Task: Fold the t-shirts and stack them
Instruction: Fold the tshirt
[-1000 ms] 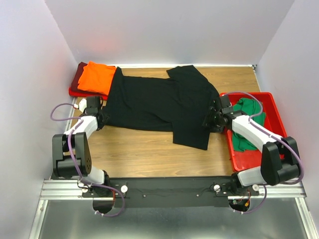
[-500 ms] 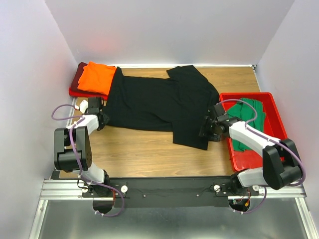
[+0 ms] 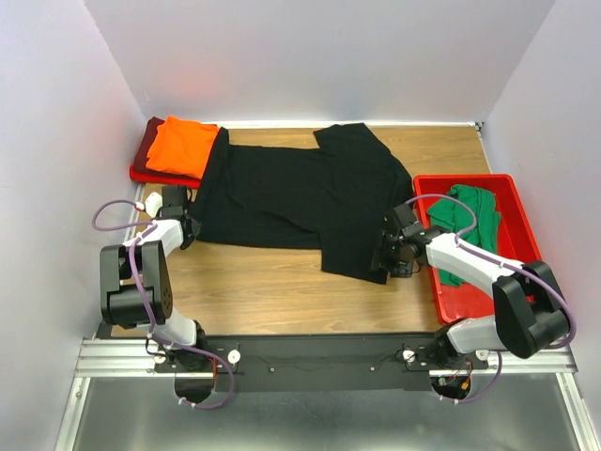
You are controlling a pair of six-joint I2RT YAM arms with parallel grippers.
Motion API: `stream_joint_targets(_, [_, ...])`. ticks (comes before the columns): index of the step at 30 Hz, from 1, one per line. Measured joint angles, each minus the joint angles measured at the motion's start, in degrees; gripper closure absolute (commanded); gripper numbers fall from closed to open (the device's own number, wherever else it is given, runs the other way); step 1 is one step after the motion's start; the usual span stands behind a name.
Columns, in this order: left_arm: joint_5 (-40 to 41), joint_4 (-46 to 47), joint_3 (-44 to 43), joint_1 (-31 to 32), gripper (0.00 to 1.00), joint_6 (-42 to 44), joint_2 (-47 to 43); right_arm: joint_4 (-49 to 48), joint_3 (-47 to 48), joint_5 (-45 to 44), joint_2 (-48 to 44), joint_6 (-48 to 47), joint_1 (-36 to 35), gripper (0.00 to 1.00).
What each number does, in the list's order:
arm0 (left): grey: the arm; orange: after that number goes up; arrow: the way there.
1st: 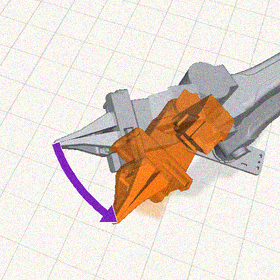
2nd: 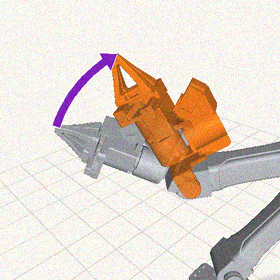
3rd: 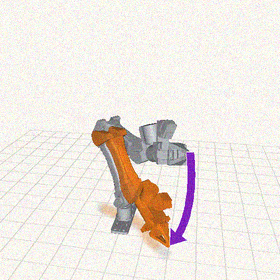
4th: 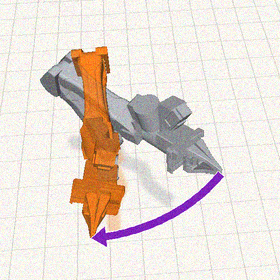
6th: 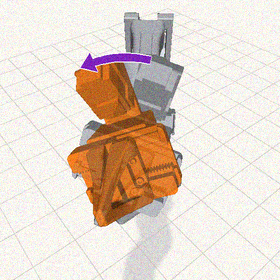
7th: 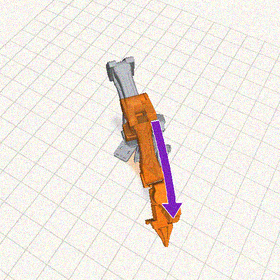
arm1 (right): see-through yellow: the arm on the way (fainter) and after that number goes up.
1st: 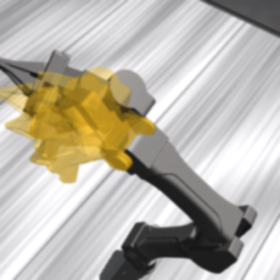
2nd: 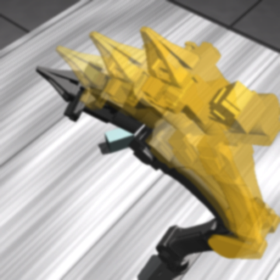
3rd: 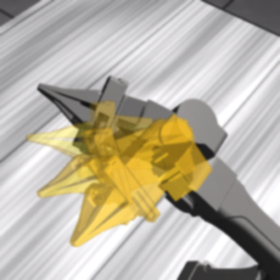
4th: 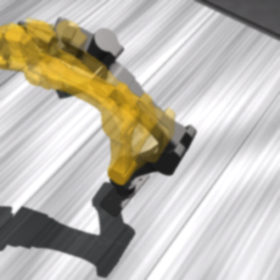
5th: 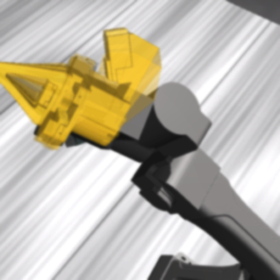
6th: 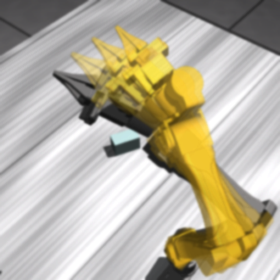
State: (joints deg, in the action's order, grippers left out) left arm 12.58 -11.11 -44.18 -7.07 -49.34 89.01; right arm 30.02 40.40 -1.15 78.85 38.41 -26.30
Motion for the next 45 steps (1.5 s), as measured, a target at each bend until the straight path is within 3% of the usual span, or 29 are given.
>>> stream_joint_targets(5, [0.0, -1.0, 1.6, -0.3, 1.0, 0.7, -2.0, -0.1, -0.6, 0.0, 0.0, 0.5, -1.1, 0.33])
stream_joint_targets(8, [0.0, -1.1, 1.6, -0.3, 1.0, 1.0, -2.1, -0.7, -0.6, -0.1, 0.3, 1.3, -3.1, 0.39])
stream_joint_targets(12, [0.0, -1.1, 1.6, -0.3, 1.0, 1.5, -2.2, -1.9, 0.3, 0.0, 2.2, 2.7, -5.4, 0.88])
stream_joint_targets(15, [0.0, -1.1, 1.6, -0.3, 1.0, 1.7, -2.2, -1.9, 0.9, -0.3, 3.3, 3.5, -5.7, 1.0])
stream_joint_targets(22, [-0.1, -1.2, 1.4, -0.3, 1.0, 2.9, -2.3, 1.4, 11.8, -3.7, 5.0, 2.4, -5.2, 1.0])
stream_joint_targets(34, [-1.2, -1.4, -0.5, -0.3, 1.0, 5.0, -2.2, 0.7, 42.0, -5.8, 26.4, -1.1, 2.9, 1.0])
stream_joint_targets(45, [-2.2, -1.4, -0.5, -0.4, 1.0, 5.5, -2.0, -0.3, 57.0, -6.4, 37.6, -2.6, 5.7, 1.0])
